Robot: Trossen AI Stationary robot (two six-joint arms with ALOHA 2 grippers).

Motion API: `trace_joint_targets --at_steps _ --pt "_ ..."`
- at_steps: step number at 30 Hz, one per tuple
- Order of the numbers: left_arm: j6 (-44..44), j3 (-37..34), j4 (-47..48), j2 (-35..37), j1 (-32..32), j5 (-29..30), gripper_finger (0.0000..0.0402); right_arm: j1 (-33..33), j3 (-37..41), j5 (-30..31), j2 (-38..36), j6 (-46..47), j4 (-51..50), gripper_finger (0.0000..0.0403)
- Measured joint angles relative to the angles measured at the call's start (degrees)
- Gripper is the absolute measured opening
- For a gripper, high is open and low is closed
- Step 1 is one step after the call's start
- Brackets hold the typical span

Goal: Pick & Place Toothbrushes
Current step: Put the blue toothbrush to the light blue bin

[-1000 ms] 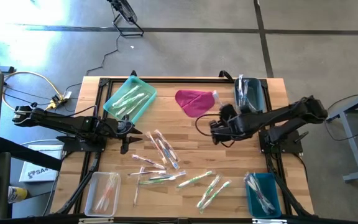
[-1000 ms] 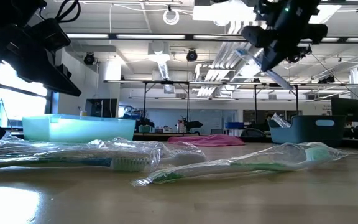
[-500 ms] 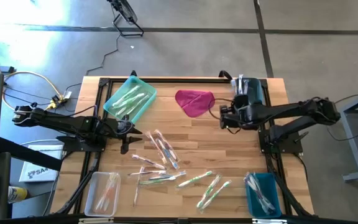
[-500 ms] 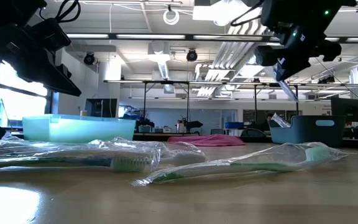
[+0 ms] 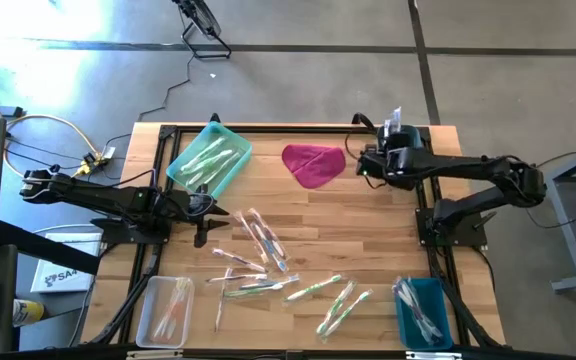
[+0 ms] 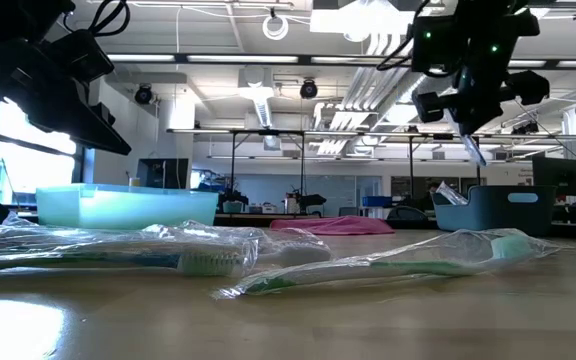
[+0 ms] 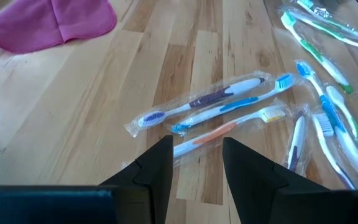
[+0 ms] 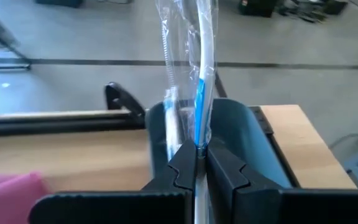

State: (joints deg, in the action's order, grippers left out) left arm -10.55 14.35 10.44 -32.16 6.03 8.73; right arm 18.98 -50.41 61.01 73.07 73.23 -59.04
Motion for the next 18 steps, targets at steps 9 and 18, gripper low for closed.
trace_joint_targets --at_steps 9,18 --pt "0.0 0.0 0.0 0.0 0.0 0.0 0.0136 6.3 3.1 0.4 0.4 -1.8 10.4 0.0009" --pt "1.0 0.0 0.0 0.0 0.0 0.0 0.0136 10.0 11.5 -0.8 0.4 -1.1 20.8 0.0009"
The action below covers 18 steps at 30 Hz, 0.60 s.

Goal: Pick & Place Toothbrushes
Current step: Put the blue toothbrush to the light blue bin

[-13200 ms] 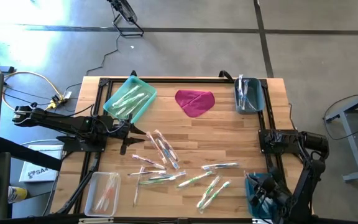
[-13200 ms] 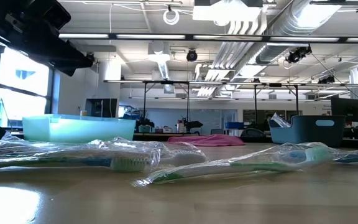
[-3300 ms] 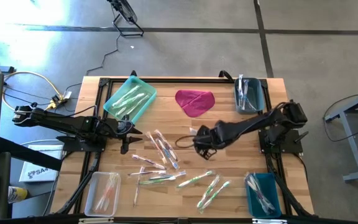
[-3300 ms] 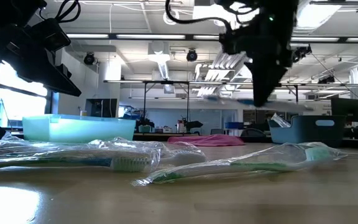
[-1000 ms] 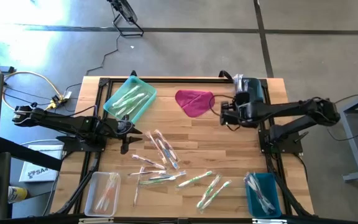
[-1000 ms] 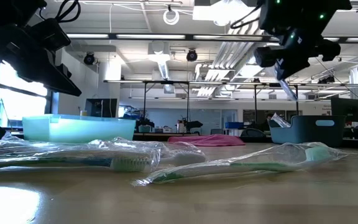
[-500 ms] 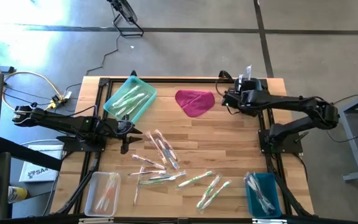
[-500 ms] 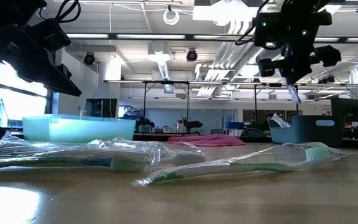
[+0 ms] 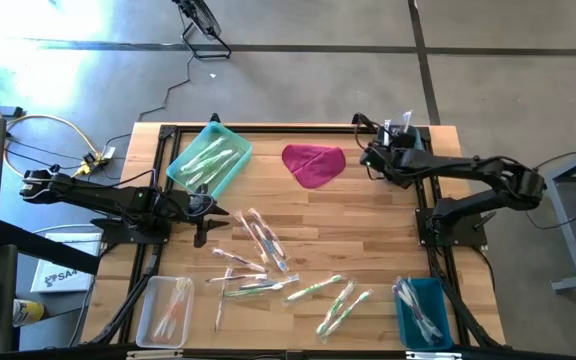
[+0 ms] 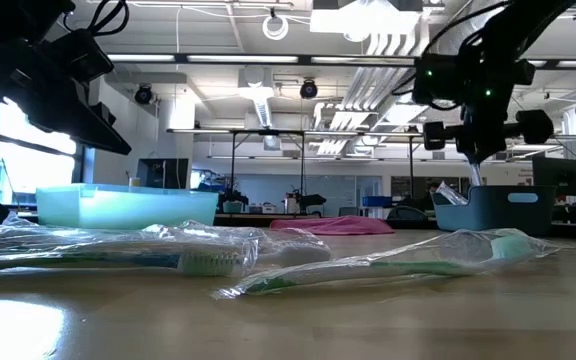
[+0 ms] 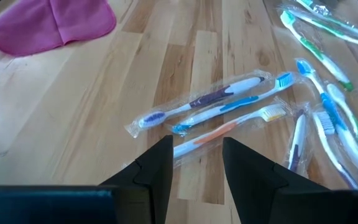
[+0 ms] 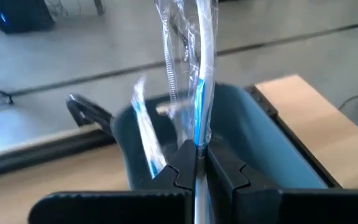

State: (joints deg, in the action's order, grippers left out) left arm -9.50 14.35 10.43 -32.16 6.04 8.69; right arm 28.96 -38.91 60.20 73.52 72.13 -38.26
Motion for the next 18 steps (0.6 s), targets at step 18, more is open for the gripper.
trace_joint_targets --at_steps 18 --pt "0.9 0.0 0.0 0.0 0.0 0.0 0.0136 1.5 3.6 -6.6 0.0 -1.3 0.4 0.0075"
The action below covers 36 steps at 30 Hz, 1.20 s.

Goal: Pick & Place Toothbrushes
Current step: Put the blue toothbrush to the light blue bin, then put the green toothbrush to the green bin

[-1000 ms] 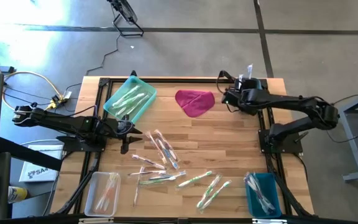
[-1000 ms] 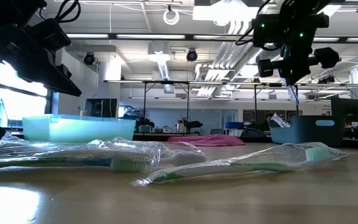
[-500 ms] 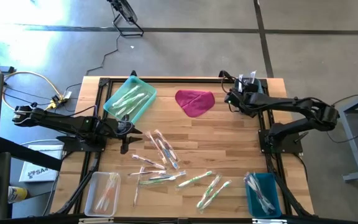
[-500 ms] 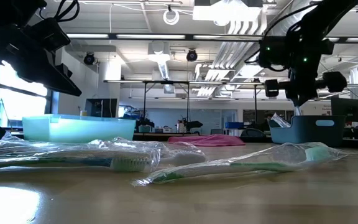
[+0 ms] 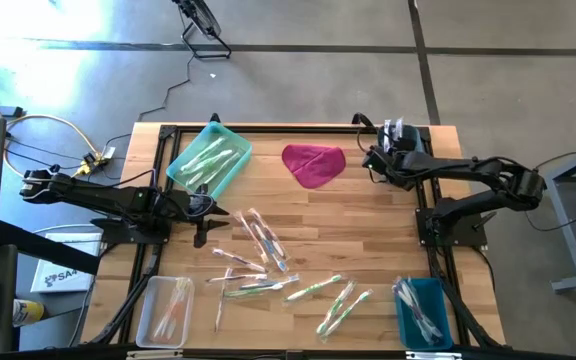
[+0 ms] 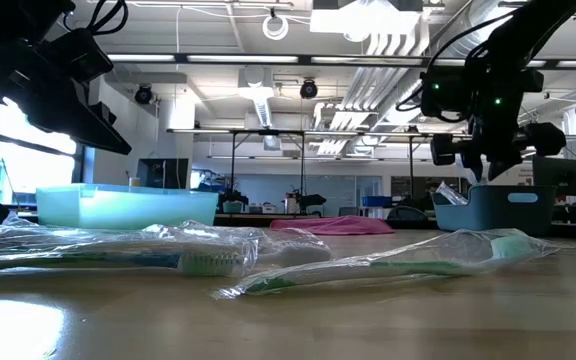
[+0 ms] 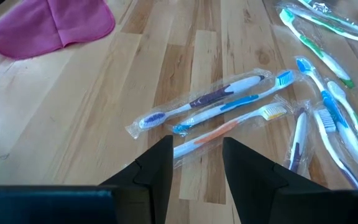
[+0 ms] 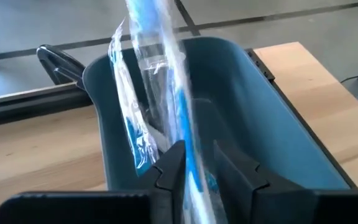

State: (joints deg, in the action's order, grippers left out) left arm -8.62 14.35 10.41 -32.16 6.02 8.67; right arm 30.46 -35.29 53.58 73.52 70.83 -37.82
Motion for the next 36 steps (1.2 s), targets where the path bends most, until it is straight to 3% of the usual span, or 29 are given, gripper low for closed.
trace_joint_targets --at_steps 10,23,36 --pt "0.0 0.0 0.0 0.0 0.0 -0.2 0.0136 -0.2 0.0 -1.1 0.0 -3.1 0.4 0.0095" --pt "0.0 0.0 0.0 0.0 0.0 -0.2 0.0136 -10.1 0.0 -1.7 -5.7 -20.2 15.4 0.0041" --pt "1.3 0.0 0.0 0.0 0.0 0.1 0.0136 -25.2 0.0 -17.6 -8.1 -42.2 42.5 0.0005"
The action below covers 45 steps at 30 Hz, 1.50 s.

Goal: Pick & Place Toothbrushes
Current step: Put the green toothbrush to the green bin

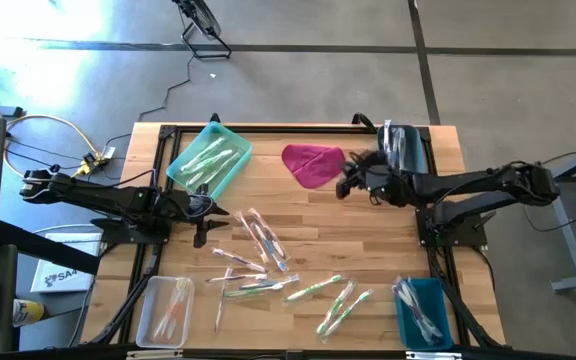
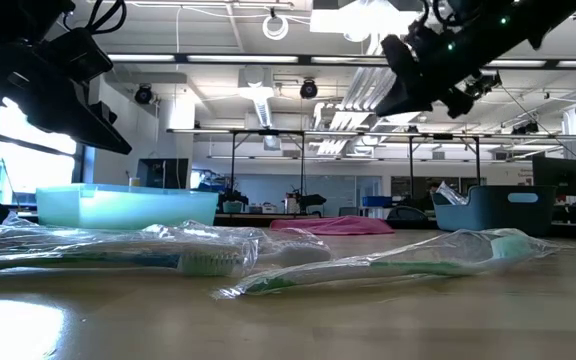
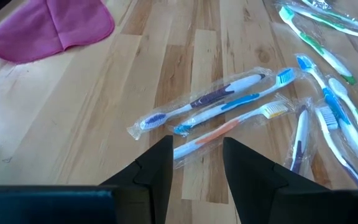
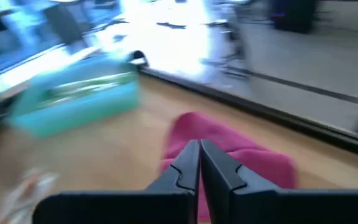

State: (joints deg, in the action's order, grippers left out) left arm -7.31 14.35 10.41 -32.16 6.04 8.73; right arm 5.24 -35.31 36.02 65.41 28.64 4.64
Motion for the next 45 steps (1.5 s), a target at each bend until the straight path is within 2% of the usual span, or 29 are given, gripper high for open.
trace_joint_targets --at_steps 4,13,19,23,29,33,40,45 --pt "0.0 0.0 0.0 0.0 0.0 0.0 0.0136 -3.8 0.0 -3.2 0.1 -0.1 1.7 0.0004" --pt "0.0 0.0 0.0 0.0 0.0 0.0 0.0136 -11.3 0.0 -3.5 4.2 3.8 2.1 0.0004" --pt "0.0 0.0 0.0 0.0 0.0 0.0 0.0136 -14.5 0.0 -4.5 7.8 4.5 6.9 0.0004" --pt "0.0 0.0 0.0 0.0 0.0 0.0 0.0136 -16.0 0.0 -9.3 9.3 2.1 12.5 0.0003" --pt "0.0 0.0 0.0 0.0 0.0 -0.1 0.0136 -18.4 -4.4 -10.7 11.8 -3.7 13.7 0.0003" --pt "0.0 0.0 0.0 0.0 0.0 -0.1 0.0136 -19.6 -10.0 -10.7 13.4 -7.5 9.2 0.0003" --pt "0.0 0.0 0.0 0.0 0.0 -0.1 0.0136 -20.8 -21.7 -10.4 15.0 -8.9 -13.6 0.0003" --pt "0.1 0.0 0.0 0.0 0.0 -0.1 0.0136 -20.9 -24.5 -13.8 16.4 -7.4 -22.8 0.0003"
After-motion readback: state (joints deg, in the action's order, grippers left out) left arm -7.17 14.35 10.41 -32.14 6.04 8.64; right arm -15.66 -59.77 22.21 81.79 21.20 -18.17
